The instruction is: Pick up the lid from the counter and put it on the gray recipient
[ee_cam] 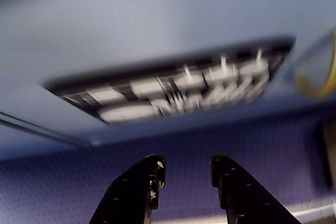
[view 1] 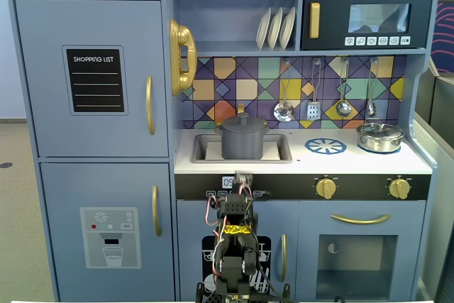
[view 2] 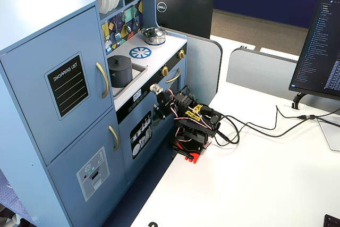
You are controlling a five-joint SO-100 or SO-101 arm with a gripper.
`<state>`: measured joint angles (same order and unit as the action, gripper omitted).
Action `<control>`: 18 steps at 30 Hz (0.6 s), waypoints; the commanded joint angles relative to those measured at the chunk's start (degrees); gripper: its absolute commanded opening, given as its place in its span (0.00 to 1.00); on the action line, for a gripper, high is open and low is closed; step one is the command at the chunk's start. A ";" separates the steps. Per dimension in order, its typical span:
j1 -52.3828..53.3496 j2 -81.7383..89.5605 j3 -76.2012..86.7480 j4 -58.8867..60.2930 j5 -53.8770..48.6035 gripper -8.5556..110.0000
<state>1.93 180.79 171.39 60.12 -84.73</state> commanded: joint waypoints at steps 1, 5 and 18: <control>-0.62 1.23 0.53 2.64 4.66 0.07; 0.09 1.32 0.53 15.29 -0.26 0.07; -0.35 1.32 0.62 27.51 -1.76 0.10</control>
<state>1.76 182.72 172.00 77.61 -86.31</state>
